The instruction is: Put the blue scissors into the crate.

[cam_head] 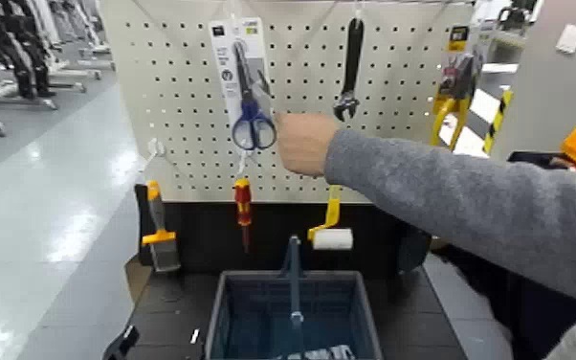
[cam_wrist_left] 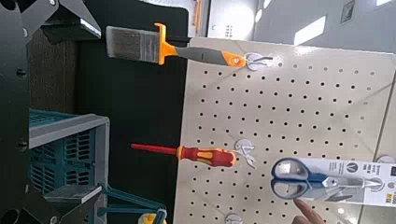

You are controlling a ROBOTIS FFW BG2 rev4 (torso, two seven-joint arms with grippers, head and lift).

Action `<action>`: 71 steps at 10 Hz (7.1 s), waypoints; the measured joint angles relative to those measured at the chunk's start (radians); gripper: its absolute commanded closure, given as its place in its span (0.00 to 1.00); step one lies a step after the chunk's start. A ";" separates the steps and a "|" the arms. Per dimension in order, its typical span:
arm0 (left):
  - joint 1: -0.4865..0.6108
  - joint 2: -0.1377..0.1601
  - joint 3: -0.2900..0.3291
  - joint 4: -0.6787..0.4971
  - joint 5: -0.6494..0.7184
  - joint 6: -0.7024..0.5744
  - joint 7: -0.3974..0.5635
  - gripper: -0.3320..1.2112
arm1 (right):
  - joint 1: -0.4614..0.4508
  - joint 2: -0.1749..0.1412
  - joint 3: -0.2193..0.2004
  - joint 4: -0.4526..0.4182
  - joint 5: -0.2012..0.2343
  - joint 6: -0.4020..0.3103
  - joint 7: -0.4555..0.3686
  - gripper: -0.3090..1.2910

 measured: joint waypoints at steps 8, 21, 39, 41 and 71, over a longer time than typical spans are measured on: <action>-0.015 0.000 0.006 0.000 0.022 0.026 -0.034 0.33 | 0.000 -0.003 0.001 0.000 -0.003 0.001 0.000 0.30; -0.396 0.095 0.130 -0.076 0.173 0.435 -0.466 0.36 | -0.020 0.001 0.003 0.009 -0.012 0.010 0.018 0.30; -1.007 0.246 -0.001 0.271 0.235 0.570 -0.901 0.43 | -0.078 0.004 0.006 0.038 -0.043 0.050 0.107 0.30; -1.043 0.252 -0.015 0.294 0.227 0.557 -0.902 0.43 | -0.080 0.005 0.006 0.039 -0.044 0.052 0.112 0.30; -1.168 0.262 -0.087 0.274 0.262 0.555 -0.947 0.96 | -0.101 0.001 0.012 0.053 -0.056 0.064 0.144 0.31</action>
